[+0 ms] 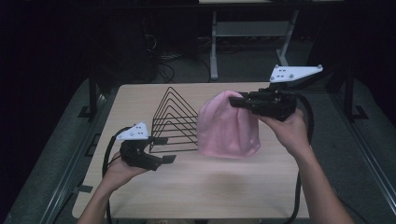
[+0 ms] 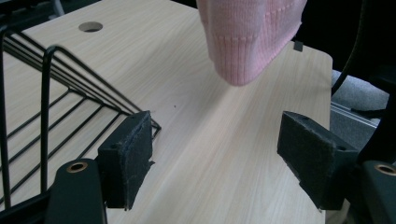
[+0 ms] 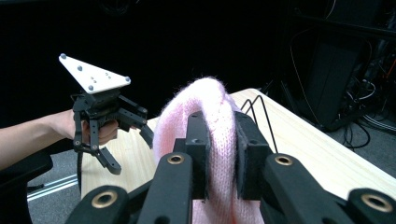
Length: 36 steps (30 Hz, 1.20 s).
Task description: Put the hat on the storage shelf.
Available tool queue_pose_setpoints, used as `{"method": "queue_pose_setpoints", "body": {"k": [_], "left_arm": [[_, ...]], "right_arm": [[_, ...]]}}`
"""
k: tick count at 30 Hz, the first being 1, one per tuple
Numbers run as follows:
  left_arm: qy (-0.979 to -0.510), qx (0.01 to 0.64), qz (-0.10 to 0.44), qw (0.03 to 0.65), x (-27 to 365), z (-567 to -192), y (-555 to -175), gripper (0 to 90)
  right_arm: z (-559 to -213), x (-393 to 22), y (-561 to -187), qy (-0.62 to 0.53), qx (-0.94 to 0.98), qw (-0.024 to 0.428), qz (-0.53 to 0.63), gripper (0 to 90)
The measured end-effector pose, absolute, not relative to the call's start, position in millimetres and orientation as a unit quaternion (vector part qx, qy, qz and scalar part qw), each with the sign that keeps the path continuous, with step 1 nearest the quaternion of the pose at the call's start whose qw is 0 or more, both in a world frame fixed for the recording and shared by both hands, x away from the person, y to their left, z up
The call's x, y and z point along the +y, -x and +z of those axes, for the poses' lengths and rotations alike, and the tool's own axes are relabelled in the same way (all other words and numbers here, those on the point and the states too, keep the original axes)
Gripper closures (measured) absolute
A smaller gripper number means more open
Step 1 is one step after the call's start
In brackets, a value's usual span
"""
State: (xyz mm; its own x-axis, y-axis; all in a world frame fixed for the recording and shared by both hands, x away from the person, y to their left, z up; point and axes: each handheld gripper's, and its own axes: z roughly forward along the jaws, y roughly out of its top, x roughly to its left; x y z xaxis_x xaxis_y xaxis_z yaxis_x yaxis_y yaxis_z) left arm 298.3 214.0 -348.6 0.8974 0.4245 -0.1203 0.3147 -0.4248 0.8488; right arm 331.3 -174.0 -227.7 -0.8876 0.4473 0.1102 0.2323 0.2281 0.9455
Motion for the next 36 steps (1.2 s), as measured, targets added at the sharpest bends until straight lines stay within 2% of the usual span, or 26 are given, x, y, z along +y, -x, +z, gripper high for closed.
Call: {"method": "queue_pose_setpoints", "body": {"k": [22,34,36], "left_arm": [[-0.84,0.203,0.024,0.503,194,-333,-320,26.7],[-0.836,0.205,0.008,0.509,192,-326,-332,32.7],[-0.833,0.204,-0.009,0.514,192,-328,-336,36.2]], "right_arm": [[-212,-136,-345,-0.19,0.783,0.083,0.586,77.8],[-209,-123,-352,-0.18,0.783,0.077,0.59,77.8],[-208,-121,-353,-0.177,0.783,0.077,0.591,77.8]]}}
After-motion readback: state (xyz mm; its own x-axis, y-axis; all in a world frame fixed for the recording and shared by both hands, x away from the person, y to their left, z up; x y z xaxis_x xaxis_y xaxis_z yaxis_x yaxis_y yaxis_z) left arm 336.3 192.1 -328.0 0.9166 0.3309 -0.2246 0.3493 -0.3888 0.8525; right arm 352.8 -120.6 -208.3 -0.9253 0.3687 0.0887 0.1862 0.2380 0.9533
